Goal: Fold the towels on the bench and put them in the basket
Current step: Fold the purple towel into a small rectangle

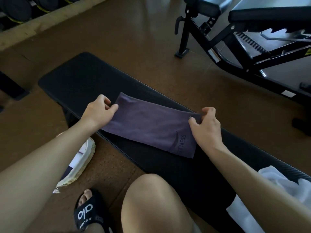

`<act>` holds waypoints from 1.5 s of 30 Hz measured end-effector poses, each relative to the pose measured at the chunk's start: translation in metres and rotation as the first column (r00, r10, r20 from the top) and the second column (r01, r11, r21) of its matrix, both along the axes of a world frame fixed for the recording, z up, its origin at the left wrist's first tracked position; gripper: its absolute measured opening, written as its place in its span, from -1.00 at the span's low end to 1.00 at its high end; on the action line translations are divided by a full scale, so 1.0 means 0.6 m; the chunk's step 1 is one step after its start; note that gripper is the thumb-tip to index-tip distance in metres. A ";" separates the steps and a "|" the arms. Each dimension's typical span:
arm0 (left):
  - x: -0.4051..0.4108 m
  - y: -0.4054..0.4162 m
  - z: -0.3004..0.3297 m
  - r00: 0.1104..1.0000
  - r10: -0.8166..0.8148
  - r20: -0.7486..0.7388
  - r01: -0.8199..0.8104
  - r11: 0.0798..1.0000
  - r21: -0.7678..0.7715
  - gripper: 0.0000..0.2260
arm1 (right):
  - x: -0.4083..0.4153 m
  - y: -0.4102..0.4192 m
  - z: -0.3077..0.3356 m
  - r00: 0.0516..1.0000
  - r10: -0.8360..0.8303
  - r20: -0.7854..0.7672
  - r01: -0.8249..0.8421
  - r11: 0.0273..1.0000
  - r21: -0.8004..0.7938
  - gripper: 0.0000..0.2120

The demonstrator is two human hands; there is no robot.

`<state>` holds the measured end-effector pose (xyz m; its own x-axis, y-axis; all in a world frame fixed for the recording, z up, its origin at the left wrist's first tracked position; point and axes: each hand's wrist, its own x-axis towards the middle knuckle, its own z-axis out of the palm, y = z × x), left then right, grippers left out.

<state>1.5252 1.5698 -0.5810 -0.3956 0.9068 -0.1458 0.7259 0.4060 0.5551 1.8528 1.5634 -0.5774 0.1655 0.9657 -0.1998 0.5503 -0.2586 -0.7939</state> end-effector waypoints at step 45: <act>0.144 -0.102 -0.009 0.661 -0.543 -0.518 0.611 0.790 -0.048 -0.48 | -0.081 -0.114 -0.024 0.678 0.290 0.675 -0.573 0.783 0.240 -0.46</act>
